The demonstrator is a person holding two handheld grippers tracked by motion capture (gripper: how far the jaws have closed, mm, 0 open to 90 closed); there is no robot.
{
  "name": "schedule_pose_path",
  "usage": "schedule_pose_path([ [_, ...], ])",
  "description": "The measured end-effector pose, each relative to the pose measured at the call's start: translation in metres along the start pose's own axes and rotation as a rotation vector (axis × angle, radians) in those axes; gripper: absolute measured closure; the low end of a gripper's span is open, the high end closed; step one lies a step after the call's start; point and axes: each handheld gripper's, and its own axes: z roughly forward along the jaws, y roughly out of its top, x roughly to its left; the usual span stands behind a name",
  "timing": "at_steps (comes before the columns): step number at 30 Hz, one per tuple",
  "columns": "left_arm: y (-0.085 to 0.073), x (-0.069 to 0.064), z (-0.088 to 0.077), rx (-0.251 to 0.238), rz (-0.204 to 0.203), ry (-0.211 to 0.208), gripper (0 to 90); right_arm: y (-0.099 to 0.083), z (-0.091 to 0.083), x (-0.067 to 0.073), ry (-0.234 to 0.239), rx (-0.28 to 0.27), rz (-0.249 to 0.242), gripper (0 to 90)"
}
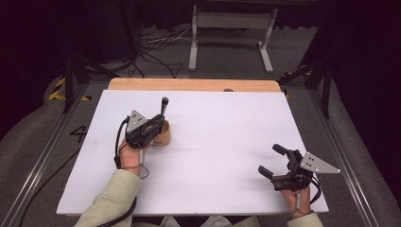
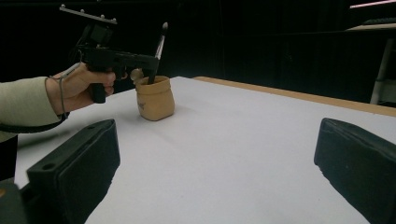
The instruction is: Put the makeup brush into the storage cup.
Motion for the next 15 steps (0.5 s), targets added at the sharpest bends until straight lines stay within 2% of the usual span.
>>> schedule_pose_path([
  [13,-0.0026,0.0007,0.0015,0.017,0.003,-0.004,78.2,-0.0002,0.0003,-0.0003,0.002,0.001,0.003,0.4],
  [15,-0.0026,0.0016,0.0011,0.016,-0.007,-0.021,77.9,-0.0001,0.0001,-0.0004,0.000,-0.002,0.004,0.4],
])
